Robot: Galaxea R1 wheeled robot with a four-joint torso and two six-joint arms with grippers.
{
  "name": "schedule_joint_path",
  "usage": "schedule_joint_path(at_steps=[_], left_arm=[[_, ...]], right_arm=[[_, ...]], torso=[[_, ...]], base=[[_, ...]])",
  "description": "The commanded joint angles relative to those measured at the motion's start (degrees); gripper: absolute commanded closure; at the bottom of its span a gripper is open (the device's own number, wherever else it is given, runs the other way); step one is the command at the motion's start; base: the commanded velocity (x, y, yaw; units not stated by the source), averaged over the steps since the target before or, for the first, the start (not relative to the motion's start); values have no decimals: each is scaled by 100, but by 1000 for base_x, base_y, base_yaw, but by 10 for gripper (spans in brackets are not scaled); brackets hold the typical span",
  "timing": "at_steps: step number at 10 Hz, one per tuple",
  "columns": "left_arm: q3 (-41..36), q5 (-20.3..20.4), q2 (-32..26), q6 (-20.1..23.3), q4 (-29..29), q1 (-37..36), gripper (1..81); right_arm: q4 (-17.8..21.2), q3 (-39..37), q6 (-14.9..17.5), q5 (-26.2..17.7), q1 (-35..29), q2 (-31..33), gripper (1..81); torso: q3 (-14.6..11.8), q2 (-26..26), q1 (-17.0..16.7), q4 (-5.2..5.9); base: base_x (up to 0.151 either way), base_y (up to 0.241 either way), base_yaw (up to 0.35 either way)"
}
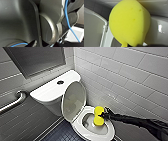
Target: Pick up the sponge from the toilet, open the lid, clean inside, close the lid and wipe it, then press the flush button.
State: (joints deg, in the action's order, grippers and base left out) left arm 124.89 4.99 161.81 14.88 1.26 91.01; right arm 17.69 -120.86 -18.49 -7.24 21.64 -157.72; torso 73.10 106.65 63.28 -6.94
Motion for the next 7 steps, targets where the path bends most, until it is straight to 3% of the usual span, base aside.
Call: schedule_joint_path(at_steps=[1,5,7], left_arm=[[-193,-499,46,50,-3,237,10],[-202,-499,63,58,24,237,10],[-202,-499,107,67,41,237,10]], right_arm=[[50,723,-155,83,-191,756,811],[50,1232,-181,434,513,1381,811],[50,1996,-181,671,794,2065,811]], torso=[[0,0,0,0],[0,0,0,0],[0,0,0,0]], base=[[0,0,0],[0,0,0],[0,0,0]])
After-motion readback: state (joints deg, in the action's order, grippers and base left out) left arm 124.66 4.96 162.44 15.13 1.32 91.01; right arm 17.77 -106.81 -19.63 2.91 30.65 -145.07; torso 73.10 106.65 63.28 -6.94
